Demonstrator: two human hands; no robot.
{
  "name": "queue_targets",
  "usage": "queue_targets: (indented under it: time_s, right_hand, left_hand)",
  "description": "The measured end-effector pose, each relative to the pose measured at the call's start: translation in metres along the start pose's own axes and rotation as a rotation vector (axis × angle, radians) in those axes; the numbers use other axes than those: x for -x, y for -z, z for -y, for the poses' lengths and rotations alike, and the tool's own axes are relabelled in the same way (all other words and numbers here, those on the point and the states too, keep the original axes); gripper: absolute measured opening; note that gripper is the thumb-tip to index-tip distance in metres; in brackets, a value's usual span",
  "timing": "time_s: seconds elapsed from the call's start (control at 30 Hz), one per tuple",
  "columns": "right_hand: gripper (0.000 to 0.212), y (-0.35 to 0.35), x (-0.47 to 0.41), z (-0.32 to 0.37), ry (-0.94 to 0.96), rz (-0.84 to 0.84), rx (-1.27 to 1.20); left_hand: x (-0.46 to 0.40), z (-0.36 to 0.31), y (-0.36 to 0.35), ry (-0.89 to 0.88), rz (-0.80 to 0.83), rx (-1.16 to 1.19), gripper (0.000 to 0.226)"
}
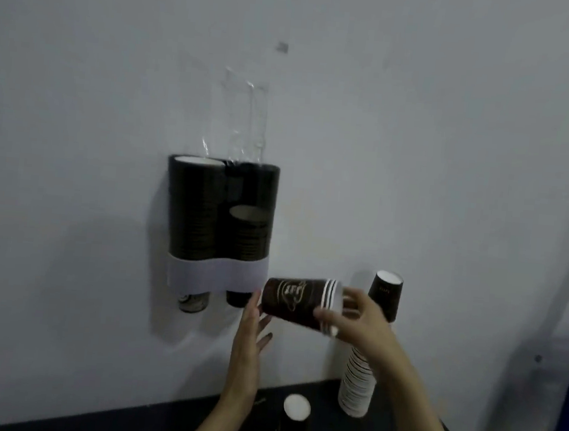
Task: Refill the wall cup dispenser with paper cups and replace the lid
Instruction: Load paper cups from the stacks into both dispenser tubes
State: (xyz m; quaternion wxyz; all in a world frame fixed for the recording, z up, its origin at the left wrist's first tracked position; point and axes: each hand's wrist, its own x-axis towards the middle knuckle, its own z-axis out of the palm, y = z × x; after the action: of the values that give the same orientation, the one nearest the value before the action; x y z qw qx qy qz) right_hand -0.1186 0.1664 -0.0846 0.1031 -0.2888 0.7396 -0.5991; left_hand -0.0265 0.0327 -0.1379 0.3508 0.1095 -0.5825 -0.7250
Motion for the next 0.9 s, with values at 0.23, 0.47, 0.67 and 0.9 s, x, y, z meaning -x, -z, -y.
queue_targets:
  time_s: [0.23,0.47,0.67,0.9]
  right_hand:
    - [0.071,-0.004,-0.065,0.172,0.424,-0.217,-0.012]
    - [0.067,-0.054,-0.128,0.226,0.420,-0.083,0.453]
    - [0.064,-0.073,-0.147,0.205,0.289,0.166,0.805]
    - [0.060,-0.071,-0.147,0.202,0.319,0.241,0.839]
  left_hand:
    - [-0.010,-0.020,0.034,0.123,-0.064,0.042,0.047]
    - [-0.011,-0.022,0.046,0.175,-0.093,0.071,0.049]
    - [-0.016,-0.024,0.051,0.174,-0.096,0.071,0.048]
    - [-0.020,-0.015,0.048,0.201,-0.079,0.044,0.049]
